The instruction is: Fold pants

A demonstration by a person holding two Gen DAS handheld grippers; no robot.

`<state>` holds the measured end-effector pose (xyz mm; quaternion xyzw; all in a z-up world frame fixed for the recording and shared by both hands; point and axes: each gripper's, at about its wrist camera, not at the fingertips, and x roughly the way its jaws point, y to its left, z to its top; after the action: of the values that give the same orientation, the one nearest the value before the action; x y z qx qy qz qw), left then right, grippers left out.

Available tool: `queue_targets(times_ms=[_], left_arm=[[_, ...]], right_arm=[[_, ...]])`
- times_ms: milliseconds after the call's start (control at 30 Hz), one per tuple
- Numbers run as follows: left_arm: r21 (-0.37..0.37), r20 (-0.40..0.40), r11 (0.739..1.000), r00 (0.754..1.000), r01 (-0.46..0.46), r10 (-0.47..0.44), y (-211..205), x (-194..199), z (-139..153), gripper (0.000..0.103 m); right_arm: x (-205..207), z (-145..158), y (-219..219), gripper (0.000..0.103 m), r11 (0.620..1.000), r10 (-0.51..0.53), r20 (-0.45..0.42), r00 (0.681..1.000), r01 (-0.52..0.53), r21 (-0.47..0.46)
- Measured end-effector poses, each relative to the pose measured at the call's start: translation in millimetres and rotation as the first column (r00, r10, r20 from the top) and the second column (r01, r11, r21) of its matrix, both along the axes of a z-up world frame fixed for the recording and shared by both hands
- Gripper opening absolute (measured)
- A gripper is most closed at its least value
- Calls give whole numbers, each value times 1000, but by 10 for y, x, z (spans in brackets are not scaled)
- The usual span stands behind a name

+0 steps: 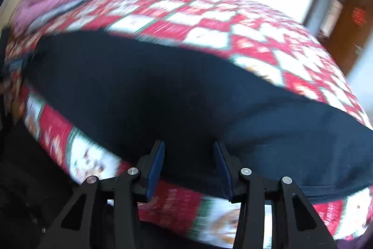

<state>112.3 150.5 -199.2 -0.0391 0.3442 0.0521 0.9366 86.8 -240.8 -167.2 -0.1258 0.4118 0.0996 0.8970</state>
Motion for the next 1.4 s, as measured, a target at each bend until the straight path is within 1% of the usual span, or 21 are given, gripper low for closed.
queue_targets(times_ms=[67, 133, 167, 233, 267, 400, 467, 500, 567, 633, 700, 733, 767, 867, 933, 1000, 1067, 1200, 1267, 1333, 1400], left_arm=[[-35, 8, 999, 1000, -7, 7, 51, -6, -42, 103], [-68, 12, 998, 1000, -15, 16, 95, -9, -78, 103], [-80, 18, 997, 1000, -17, 19, 106, -13, -82, 103], [-71, 22, 997, 1000, -16, 18, 89, -27, -78, 103], [-67, 23, 998, 1000, -16, 18, 82, -28, -77, 103], [-75, 36, 997, 999, -9, 12, 104, -35, -83, 103], [-74, 54, 997, 999, -2, 6, 111, -43, -94, 103], [-78, 63, 997, 998, 1, 4, 118, -48, -103, 103], [-86, 72, 996, 997, 2, 5, 127, -55, -111, 103], [-83, 77, 997, 997, 1, 5, 121, -48, -111, 103], [-86, 82, 996, 997, 1, 7, 124, -53, -115, 103], [-85, 84, 996, 996, 0, 7, 122, -59, -118, 103], [-84, 86, 996, 996, 0, 7, 118, -63, -118, 103], [-84, 92, 996, 996, 1, 7, 119, -64, -122, 103], [-84, 96, 997, 995, 0, 8, 116, -76, -130, 103], [-84, 100, 996, 995, 0, 9, 117, -77, -131, 103], [-84, 104, 996, 995, 0, 9, 117, -79, -135, 103], [-88, 109, 996, 994, -1, 10, 125, -75, -137, 103], [-85, 105, 996, 994, 0, 9, 121, -76, -128, 103], [-83, 103, 997, 995, -5, 14, 127, -83, -118, 103], [-76, 107, 997, 994, -25, 33, 142, -107, -102, 103]], right_arm=[[4, 124, -222, 46, 995, -102, 48, 994, 102, 8], [15, 151, -419, 46, 980, -193, 66, 979, 195, -28], [40, 133, -537, 46, 967, -246, 52, 968, 248, -50], [76, 17, -783, 46, 949, -314, -30, 949, 313, -44], [64, -38, -876, 46, 954, -301, -68, 951, 301, -10], [-32, 108, -1016, 46, 955, -271, -57, 961, 276, 110], [-71, 269, -1220, 46, 930, -303, -12, 953, 299, 214], [-83, 332, -1302, 46, 916, -329, 8, 944, 318, 243], [-116, 486, -1590, 46, 874, -401, 46, 915, 368, 316], [-178, 644, -1971, 46, 812, -496, 67, 865, 435, 390], [-318, 759, -2395, 46, 729, -613, 75, 787, 526, 439], [-339, 782, -2526, 46, 705, -644, 72, 761, 554, 444], [-401, 793, -2725, 46, 666, -686, 66, 725, 589, 457], [-511, 750, -3086, 46, 573, -760, 25, 649, 652, 497], [-558, 674, -3253, 46, 531, -781, -8, 625, 670, 518], [-542, 637, -3348, 46, 516, -782, -29, 623, 672, 531], [-533, 616, -3356, 46, 522, -776, -24, 631, 663, 537], [-516, 554, -3371, 46, 531, -776, -5, 631, 657, 535], [-498, 528, -3403, 46, 546, -769, 14, 640, 644, 537], [-484, 516, -3453, 46, 551, -753, 21, 658, 612, 567], [-437, 490, -3492, 39, 547, -746, 17, 666, 598, 586]])
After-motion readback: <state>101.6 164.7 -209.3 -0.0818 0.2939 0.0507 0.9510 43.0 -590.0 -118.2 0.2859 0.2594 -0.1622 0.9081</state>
